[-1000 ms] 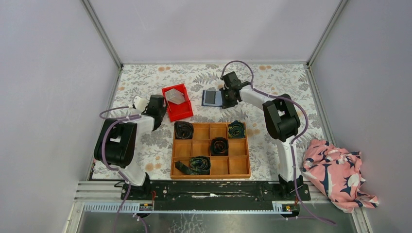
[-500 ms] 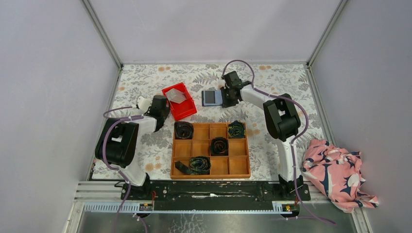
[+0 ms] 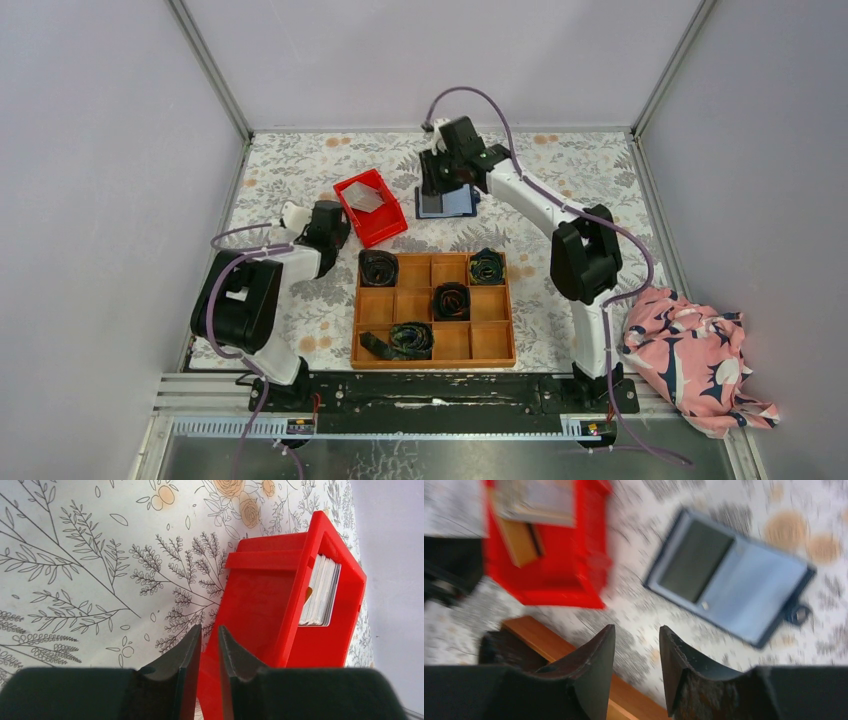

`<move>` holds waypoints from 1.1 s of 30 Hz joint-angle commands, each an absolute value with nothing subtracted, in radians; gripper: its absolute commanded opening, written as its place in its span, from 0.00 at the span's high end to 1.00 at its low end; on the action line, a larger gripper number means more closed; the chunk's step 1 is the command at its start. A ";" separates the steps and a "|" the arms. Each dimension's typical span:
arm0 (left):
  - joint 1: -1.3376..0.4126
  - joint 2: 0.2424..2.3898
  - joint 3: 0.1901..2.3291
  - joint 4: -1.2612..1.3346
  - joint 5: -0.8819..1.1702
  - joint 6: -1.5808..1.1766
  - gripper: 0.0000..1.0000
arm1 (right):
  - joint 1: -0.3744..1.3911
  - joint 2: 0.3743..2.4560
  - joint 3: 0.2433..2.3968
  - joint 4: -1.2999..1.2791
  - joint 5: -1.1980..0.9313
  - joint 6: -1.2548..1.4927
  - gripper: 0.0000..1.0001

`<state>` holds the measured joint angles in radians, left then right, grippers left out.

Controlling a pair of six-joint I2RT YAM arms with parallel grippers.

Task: Put the credit cards into the card holder
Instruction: Adjust the card holder at the center of the board.

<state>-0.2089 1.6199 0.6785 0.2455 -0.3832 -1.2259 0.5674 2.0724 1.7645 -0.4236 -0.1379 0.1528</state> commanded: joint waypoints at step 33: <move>-0.129 1.649 0.570 0.558 -0.306 -1.273 0.68 | 0.718 2.518 2.380 -0.422 -0.124 -0.050 0.41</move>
<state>-0.1398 1.6180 0.5426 0.4870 -0.3023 -1.2629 0.7158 2.5160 2.3291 -0.3588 -0.1963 0.0116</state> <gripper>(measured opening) 0.321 0.594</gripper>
